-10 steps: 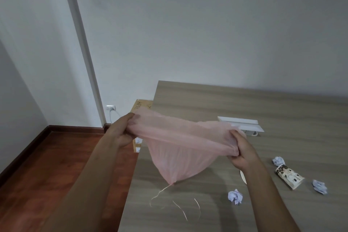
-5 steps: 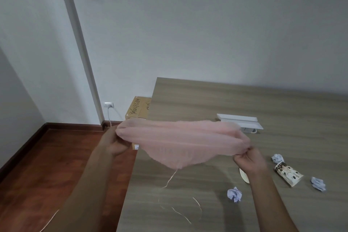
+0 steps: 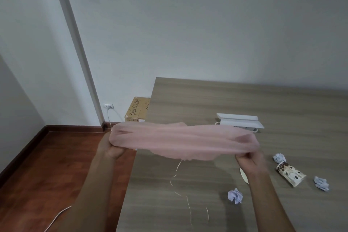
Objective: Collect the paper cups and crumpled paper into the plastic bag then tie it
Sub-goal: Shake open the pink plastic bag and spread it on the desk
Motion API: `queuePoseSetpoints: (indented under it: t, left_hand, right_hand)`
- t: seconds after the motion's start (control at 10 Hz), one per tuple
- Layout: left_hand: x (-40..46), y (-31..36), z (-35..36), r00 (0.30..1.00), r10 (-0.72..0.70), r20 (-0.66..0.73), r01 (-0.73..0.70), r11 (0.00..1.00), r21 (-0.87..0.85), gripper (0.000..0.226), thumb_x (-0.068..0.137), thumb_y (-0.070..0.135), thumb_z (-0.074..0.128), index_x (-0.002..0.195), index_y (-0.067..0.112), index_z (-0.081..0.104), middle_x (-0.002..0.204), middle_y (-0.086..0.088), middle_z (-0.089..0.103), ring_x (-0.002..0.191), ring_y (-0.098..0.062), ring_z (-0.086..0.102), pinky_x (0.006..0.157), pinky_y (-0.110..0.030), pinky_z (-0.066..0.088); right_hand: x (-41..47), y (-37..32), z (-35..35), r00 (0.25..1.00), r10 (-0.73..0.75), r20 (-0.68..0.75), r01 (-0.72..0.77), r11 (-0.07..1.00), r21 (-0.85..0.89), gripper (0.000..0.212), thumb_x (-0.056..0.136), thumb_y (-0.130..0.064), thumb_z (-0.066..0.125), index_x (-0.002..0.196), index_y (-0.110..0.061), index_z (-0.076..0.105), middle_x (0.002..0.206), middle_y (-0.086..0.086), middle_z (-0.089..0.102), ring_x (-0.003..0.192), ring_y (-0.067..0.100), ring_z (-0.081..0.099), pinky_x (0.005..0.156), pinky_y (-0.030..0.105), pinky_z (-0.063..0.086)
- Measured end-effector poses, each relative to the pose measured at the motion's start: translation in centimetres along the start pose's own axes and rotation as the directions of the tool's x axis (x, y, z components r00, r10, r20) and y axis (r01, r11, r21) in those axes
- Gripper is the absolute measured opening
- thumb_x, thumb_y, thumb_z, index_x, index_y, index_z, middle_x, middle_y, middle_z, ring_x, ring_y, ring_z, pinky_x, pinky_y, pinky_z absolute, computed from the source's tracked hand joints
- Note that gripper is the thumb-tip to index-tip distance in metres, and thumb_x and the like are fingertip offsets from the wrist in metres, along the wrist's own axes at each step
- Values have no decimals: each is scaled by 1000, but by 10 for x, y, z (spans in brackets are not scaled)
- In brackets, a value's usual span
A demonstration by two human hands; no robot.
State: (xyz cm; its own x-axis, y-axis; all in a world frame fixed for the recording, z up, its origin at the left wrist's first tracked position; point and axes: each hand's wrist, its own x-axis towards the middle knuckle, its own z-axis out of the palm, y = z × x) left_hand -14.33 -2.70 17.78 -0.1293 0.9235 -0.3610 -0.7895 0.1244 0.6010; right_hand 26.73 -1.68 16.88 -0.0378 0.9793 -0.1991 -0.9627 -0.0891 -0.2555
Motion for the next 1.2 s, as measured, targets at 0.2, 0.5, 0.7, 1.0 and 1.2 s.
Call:
queuePoseSetpoints:
  t: [0.2, 0.5, 0.7, 1.0, 1.2]
  left_hand:
    - [4, -6, 11, 995, -98, 7, 98, 992, -76, 41, 88, 27, 61, 117, -2, 64, 91, -12, 75, 87, -25, 70, 76, -39, 56]
    - [26, -3, 5, 954, -254, 163, 59, 687, 724, 56, 63, 4, 85, 116, 6, 68, 120, -18, 67, 108, -32, 65, 83, -37, 58]
    - [42, -8, 6, 998, -50, -44, 66, 625, 778, 37, 74, 2, 79, 109, -2, 69, 104, -21, 72, 92, -33, 70, 77, -40, 60]
    - [61, -7, 10, 944, 239, -228, 26, 633, 773, 29, 84, 12, 74, 111, 3, 70, 112, -17, 64, 92, -35, 61, 65, -40, 57]
    - [66, -4, 10, 883, 468, -35, 21, 34, 999, 33, 89, 32, 67, 114, 13, 73, 118, -15, 68, 109, -33, 57, 86, -35, 46]
  right_hand:
    - [1, 3, -10, 987, 86, 135, -88, 996, 9, 67, 49, 28, 80, 104, 29, 41, 104, 56, 50, 105, 63, 54, 100, 54, 47]
    - [6, -7, -8, 981, 68, -179, -96, 984, -148, 79, 35, 4, 94, 105, 0, 60, 79, 16, 74, 66, 24, 74, 49, 33, 58]
    - [12, 0, -5, 975, 35, -219, -174, 736, -654, 68, 43, -17, 98, 102, 1, 70, 102, 15, 73, 82, 22, 73, 67, 36, 62]
    - [29, 13, -25, 872, -481, -93, -121, -27, -992, 27, 72, -11, 83, 91, -16, 66, 90, 7, 67, 79, 26, 64, 60, 28, 49]
    - [35, 13, -28, 798, -578, 173, -119, -433, -893, 10, 78, -21, 77, 80, -12, 77, 81, 10, 72, 86, 33, 64, 82, 39, 47]
